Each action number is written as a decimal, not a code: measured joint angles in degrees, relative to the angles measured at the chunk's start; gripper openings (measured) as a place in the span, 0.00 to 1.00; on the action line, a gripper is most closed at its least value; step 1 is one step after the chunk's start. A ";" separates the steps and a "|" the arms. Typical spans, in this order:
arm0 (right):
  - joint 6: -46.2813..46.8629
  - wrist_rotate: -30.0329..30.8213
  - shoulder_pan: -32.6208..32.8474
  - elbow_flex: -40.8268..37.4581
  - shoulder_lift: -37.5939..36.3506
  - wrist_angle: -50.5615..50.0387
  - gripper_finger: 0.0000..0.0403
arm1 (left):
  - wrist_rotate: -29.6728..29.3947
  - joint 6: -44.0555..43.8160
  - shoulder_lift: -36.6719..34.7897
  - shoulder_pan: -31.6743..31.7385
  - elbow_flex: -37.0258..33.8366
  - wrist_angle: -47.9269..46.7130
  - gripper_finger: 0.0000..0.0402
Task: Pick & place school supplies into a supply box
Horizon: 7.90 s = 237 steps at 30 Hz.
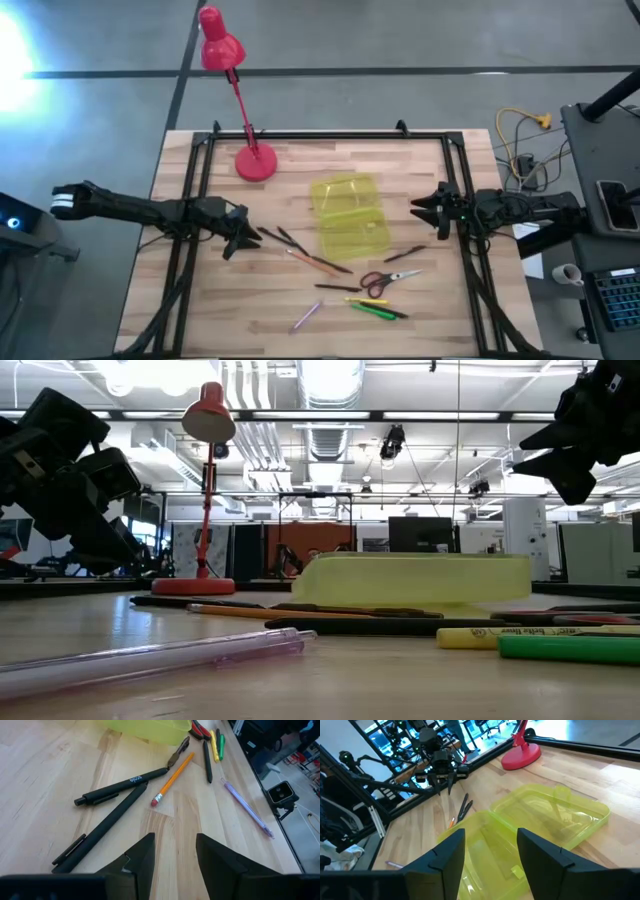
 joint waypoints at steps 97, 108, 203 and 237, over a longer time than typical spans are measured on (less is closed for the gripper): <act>-11.15 -16.98 21.94 48.33 93.47 -19.37 0.41 | 0.00 -0.01 0.01 -0.01 0.01 0.00 0.32; -10.60 -14.10 21.79 57.80 103.37 -19.60 0.41 | 0.00 -0.01 0.01 0.01 0.01 0.00 0.32; -13.57 -10.11 -1.49 76.93 110.76 -27.81 0.30 | -0.01 -0.21 -0.02 0.00 0.34 0.33 0.32; -9.45 0.61 0.31 78.86 104.58 -38.24 0.50 | -11.27 21.09 8.60 0.01 18.14 -22.17 0.32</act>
